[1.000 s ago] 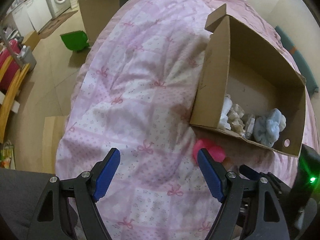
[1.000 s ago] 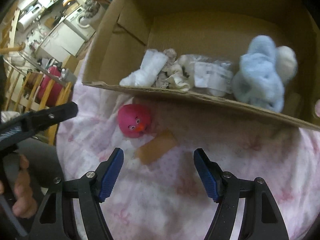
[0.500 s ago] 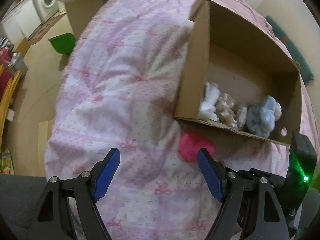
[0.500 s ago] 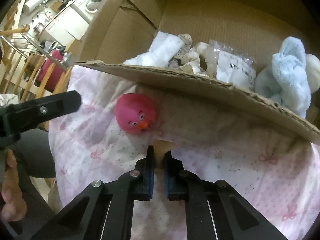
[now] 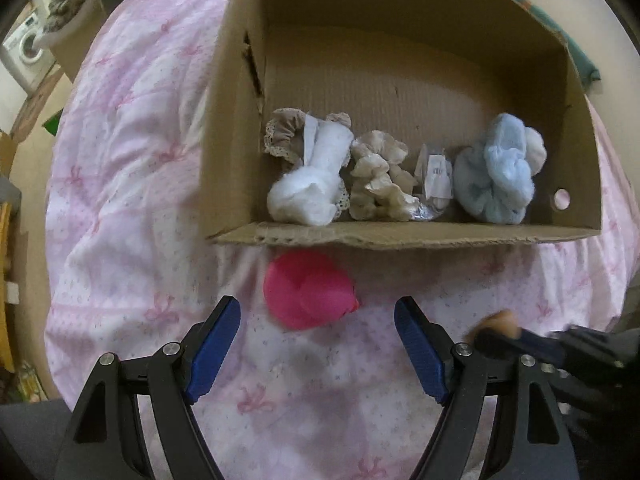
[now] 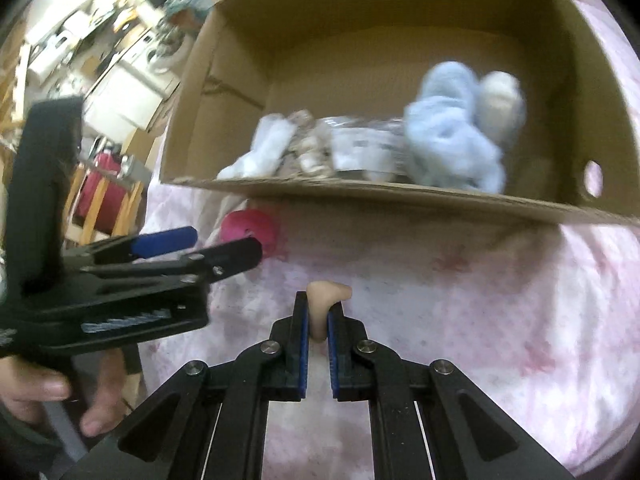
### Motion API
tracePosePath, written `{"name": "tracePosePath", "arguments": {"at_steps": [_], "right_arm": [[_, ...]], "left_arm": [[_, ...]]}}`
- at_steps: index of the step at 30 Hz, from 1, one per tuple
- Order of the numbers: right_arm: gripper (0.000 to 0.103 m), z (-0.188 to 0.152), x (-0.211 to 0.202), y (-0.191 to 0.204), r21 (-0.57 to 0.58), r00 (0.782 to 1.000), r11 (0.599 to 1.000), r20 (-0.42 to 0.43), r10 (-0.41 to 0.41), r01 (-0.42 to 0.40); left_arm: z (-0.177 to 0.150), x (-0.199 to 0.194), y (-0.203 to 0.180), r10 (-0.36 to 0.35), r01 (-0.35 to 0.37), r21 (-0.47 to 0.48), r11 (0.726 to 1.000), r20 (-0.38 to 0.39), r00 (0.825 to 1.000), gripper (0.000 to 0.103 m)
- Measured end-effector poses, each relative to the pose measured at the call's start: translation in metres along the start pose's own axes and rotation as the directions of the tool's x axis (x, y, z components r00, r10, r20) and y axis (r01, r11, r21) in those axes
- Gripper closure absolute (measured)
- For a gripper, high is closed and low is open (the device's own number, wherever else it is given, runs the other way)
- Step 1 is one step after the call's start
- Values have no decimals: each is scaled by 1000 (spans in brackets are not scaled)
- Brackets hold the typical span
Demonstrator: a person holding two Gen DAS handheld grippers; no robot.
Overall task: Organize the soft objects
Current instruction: 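Grasp the tan tube with the right tool while the left tool grasps the pink ball, then carry the pink ball and tan tube over the box with both tools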
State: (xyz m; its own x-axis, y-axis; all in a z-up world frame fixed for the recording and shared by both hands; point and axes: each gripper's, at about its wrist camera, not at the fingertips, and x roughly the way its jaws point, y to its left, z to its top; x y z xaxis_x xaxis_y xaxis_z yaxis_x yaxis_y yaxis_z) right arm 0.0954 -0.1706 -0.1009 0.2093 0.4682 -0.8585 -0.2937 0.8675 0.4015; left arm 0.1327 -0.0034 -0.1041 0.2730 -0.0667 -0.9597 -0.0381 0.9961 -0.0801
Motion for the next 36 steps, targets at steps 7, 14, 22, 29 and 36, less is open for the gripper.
{"name": "tracePosePath", "arguments": {"at_steps": [7, 14, 22, 29, 36], "right_arm": [[93, -2, -3, -9, 42, 1000, 999, 18, -13, 12], [93, -2, -3, -6, 30, 1000, 999, 20, -14, 14], [93, -3, -5, 1, 6, 1000, 1000, 26, -17, 17], [93, -9, -13, 6, 2, 999, 1000, 43, -12, 12], [93, -13, -24, 8, 2, 998, 1000, 66, -16, 16]], "left_arm": [[8, 11, -5, 10, -10, 5, 1000, -3, 1000, 55], [2, 7, -5, 14, -14, 8, 1000, 0, 1000, 56], [-15, -3, 0, 27, -27, 5, 1000, 16, 1000, 56], [-31, -17, 9, 42, -42, -8, 999, 26, 999, 56], [-47, -33, 13, 43, -42, -17, 999, 37, 998, 56]]}}
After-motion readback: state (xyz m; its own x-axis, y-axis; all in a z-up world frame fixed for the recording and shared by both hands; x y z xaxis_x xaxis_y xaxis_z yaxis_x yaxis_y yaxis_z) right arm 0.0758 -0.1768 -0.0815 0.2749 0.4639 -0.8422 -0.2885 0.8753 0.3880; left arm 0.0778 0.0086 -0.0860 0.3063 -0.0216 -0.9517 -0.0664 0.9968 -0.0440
